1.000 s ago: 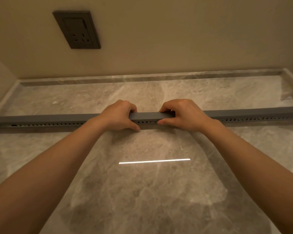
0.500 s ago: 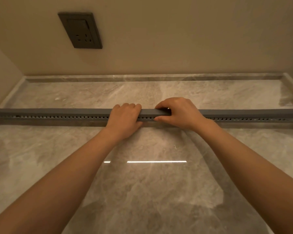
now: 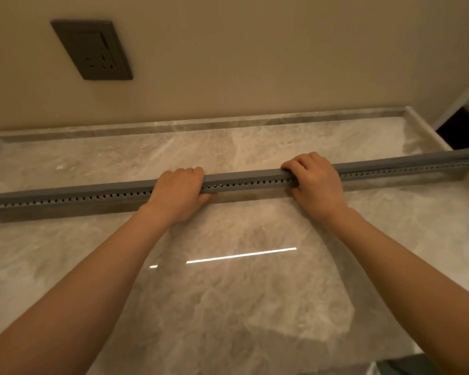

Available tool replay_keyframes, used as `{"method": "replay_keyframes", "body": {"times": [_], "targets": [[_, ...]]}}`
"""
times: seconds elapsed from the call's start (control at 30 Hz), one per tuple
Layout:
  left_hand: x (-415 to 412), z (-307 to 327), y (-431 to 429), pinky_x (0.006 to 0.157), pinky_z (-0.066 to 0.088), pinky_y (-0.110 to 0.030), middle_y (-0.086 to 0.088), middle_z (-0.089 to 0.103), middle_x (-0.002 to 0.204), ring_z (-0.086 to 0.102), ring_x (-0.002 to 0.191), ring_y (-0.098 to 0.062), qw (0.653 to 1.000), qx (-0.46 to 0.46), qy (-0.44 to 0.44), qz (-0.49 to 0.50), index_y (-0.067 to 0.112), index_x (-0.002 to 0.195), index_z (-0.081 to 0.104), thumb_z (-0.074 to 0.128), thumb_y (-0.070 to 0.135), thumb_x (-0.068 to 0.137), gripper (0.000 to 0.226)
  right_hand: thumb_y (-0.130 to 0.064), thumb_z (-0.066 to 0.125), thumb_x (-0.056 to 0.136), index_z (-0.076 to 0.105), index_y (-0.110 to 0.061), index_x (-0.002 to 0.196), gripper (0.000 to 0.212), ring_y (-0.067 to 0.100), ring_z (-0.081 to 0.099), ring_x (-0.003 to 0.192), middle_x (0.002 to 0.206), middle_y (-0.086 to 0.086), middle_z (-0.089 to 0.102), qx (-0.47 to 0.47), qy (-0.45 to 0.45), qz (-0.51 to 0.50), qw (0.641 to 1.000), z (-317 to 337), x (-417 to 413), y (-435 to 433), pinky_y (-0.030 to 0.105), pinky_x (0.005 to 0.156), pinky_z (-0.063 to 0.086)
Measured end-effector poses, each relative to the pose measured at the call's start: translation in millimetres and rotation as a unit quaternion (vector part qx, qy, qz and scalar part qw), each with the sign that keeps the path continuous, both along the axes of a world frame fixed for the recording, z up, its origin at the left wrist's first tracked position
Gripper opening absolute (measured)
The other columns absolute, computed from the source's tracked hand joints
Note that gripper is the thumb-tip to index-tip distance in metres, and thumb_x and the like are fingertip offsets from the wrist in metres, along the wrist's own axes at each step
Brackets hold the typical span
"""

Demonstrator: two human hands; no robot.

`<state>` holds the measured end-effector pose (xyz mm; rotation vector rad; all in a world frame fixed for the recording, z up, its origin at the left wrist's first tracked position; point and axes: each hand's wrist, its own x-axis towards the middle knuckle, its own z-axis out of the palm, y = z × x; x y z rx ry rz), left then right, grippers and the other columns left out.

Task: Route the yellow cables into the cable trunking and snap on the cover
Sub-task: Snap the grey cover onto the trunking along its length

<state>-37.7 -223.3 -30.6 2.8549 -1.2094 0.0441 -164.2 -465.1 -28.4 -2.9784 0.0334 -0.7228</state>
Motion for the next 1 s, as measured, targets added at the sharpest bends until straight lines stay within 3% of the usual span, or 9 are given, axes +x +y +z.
{"method": "replay_keyframes", "body": {"times": [0.2, 0.53, 0.77, 0.87, 1.0], "targets": [[4.7, 0.2, 1.9, 0.058, 0.033, -0.031, 0.002, 0.048, 0.077, 0.043, 0.065, -0.018, 0.999, -0.004, 0.028, -0.019, 0.021, 0.084, 0.036, 0.045, 0.058, 0.086, 0.038, 0.01, 0.068, 0.06, 0.069, -0.003, 0.092, 0.034, 0.032, 0.059, 0.07, 0.077, 0.013, 0.065, 0.002, -0.048, -0.041, 0.998, -4.4, -3.3, 6.4, 0.034, 0.059, 0.046], [7.6, 2.4, 0.9, 0.046, 0.024, -0.024, 0.012, 0.046, 0.068, 0.045, 0.062, -0.011, 0.997, -0.036, 0.073, 0.004, 0.027, 0.078, 0.046, 0.053, 0.058, 0.08, 0.031, 0.006, 0.074, 0.056, 0.074, -0.01, 0.087, 0.035, 0.026, 0.064, 0.067, 0.072, 0.006, 0.07, 0.012, -0.012, -0.041, 0.999, 11.1, -4.1, 3.9, 0.03, 0.049, 0.05], [-24.5, 8.6, -47.9, 0.062, 0.037, -0.031, 0.001, 0.058, 0.093, 0.053, 0.082, -0.02, 0.997, -0.064, 0.031, -0.04, 0.02, 0.099, 0.051, 0.054, 0.032, 0.084, 0.02, -0.003, 0.078, 0.058, 0.074, -0.011, 0.086, 0.03, 0.024, 0.064, 0.06, 0.07, 0.005, 0.07, -0.024, -0.037, 0.033, 0.999, 9.0, -5.8, -8.9, 0.028, 0.042, 0.049], [-44.3, 8.6, -93.0, 0.067, 0.038, -0.033, -0.001, 0.057, 0.103, 0.053, 0.093, -0.022, 0.994, -0.078, -0.001, -0.071, 0.019, 0.11, 0.051, 0.053, 0.032, 0.085, 0.028, -0.008, 0.077, 0.059, 0.074, -0.011, 0.086, 0.027, 0.022, 0.063, 0.058, 0.069, 0.004, 0.07, -0.057, -0.051, 0.086, 0.993, 7.7, -4.9, -21.1, 0.025, 0.041, 0.046], [-58.1, 6.2, -131.1, 0.07, 0.039, -0.032, -0.003, 0.061, 0.105, 0.056, 0.096, -0.023, 0.993, -0.1, 0.018, -0.063, 0.017, 0.113, 0.054, 0.054, 0.035, 0.085, 0.032, -0.017, 0.078, 0.067, 0.072, -0.01, 0.089, 0.023, 0.023, 0.062, 0.06, 0.071, 0.004, 0.069, -0.072, -0.048, 0.148, 0.985, 6.8, -6.1, -42.2, 0.027, 0.042, 0.046]]}}
